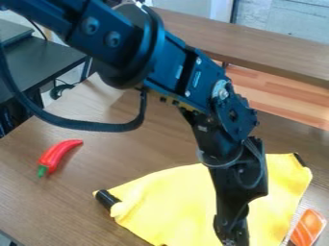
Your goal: Unfold the cloth from bottom right to top left
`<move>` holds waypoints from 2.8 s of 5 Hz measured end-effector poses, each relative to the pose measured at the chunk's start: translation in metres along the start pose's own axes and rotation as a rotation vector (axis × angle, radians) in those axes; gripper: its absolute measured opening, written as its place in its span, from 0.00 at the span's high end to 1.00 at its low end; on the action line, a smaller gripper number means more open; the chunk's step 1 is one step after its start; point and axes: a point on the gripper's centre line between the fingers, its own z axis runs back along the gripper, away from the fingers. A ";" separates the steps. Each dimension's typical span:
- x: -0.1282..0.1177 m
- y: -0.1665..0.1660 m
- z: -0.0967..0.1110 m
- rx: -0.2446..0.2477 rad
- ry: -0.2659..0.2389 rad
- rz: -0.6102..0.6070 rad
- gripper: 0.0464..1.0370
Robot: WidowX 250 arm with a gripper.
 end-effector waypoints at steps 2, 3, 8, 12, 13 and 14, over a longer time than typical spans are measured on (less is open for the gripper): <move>-0.003 -0.017 -0.014 -0.026 -0.023 0.058 0.04; -0.004 -0.021 -0.012 0.034 -0.031 0.099 0.04; -0.001 -0.021 -0.054 0.324 0.090 0.163 0.04; -0.004 -0.019 -0.082 0.302 0.151 0.166 0.04; -0.004 -0.019 -0.085 0.298 0.162 0.161 0.08; -0.007 -0.019 -0.092 0.296 0.185 0.165 0.36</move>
